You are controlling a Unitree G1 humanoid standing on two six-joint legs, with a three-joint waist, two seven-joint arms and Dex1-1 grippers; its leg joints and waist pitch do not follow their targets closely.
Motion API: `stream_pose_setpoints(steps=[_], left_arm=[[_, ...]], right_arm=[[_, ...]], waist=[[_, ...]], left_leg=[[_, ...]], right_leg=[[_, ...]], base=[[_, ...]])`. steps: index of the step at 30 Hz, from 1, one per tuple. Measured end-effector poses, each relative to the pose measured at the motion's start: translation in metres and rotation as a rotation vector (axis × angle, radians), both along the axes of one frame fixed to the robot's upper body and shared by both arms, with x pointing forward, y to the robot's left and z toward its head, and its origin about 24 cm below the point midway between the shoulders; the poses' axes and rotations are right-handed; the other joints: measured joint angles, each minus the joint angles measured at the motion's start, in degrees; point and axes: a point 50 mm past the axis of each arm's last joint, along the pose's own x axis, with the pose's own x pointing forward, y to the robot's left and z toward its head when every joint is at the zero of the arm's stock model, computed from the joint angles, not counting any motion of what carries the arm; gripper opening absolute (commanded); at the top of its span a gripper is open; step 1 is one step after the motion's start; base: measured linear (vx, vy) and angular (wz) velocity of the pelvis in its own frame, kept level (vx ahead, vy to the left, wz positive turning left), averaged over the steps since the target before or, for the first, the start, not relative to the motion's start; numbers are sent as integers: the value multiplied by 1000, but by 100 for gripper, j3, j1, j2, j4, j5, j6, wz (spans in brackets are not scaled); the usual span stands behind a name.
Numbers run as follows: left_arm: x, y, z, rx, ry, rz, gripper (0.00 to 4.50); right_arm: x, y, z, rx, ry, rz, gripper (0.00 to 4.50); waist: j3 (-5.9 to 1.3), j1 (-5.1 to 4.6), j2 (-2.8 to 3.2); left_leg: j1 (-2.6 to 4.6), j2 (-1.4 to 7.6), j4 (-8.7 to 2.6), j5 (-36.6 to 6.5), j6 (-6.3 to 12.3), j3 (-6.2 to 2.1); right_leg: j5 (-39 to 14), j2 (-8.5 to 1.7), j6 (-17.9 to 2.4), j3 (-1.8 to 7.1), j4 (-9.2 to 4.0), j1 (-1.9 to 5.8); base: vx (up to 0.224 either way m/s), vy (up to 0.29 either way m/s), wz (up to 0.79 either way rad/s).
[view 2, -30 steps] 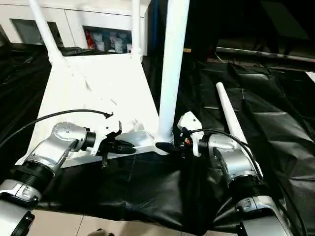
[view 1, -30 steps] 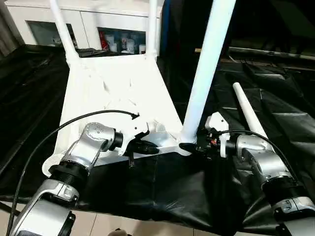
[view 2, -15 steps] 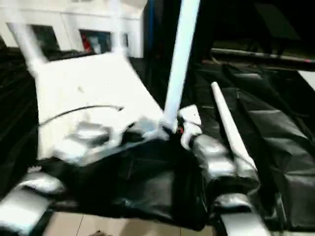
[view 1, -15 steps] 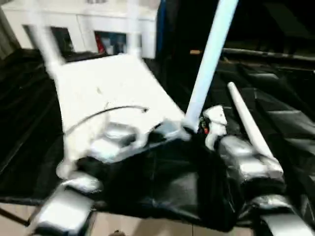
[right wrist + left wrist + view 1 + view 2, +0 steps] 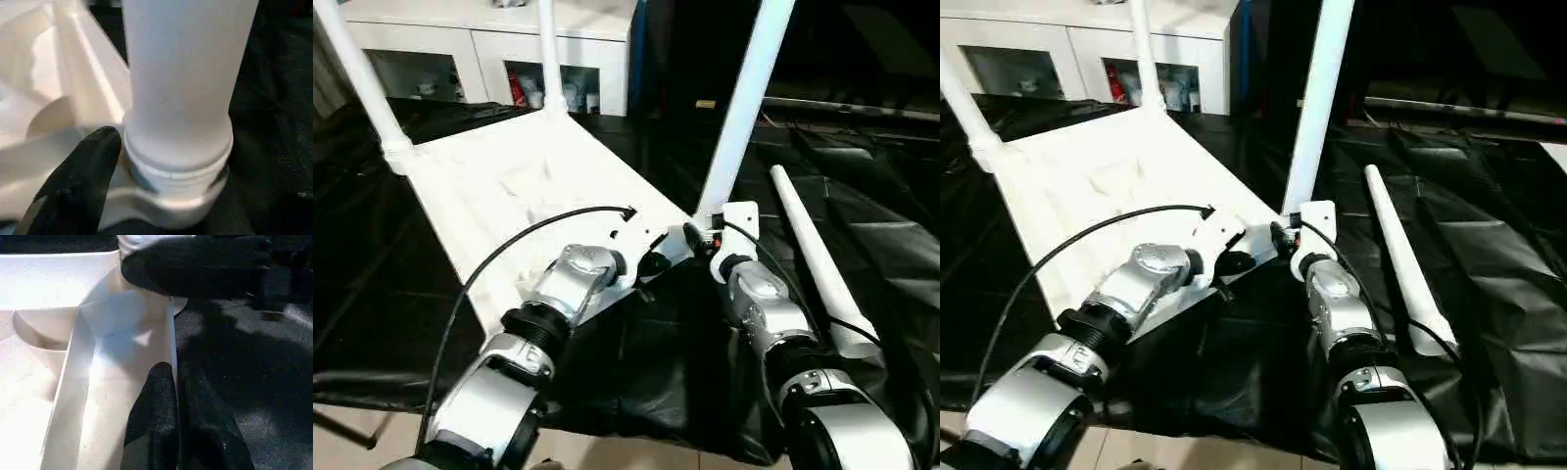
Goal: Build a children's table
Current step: Rotate leg to tighten
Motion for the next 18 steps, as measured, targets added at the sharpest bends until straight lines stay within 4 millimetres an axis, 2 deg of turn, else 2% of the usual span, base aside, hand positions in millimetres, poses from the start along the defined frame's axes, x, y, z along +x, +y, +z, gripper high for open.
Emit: stream_pose_setpoints(steps=[4, 7, 12, 15, 18], left_arm=[[-2, 13, 0, 0, -3, -43, 0], [-5, 30, 1, 9, -11, -107, 0], [-19, 55, 2, 1, 20, -277, 0], [-27, 65, 2, -16, 58, -351, 0], [-31, 64, 3, -28, 72, -383, 0]], right_arm=[[-2, -10, 3, -22, -5, 155, 385], [-7, -19, 5, -27, 19, 271, 385], [-24, -32, 10, -106, 20, 562, 385], [-31, -28, 12, -113, 17, 687, 385], [-33, -27, 17, -93, 11, 740, 385]], waist=[[0, -23, 0], [0, -25, 2], [4, 35, 5], [12, 37, 4], [23, 55, 9]], left_leg=[[2, 8, -7, 0, 0, 0], [2, 12, -10, 1, 0, 0], [-5, 12, -9, 0, 0, 2], [-7, 13, -3, 0, 0, 6], [-11, 11, -1, -1, 1, 26]], right_leg=[[0, 7, 1, -2, 2, -3], [0, 11, 1, -2, 3, -8], [-1, 9, 1, -3, -1, -11], [0, 8, 1, 0, 0, -12], [0, -2, 0, 3, -3, -12]], base=[[0, 0, 0], [0, 0, 0], [0, 0, 0], [0, 0, 0], [0, 0, 0]])
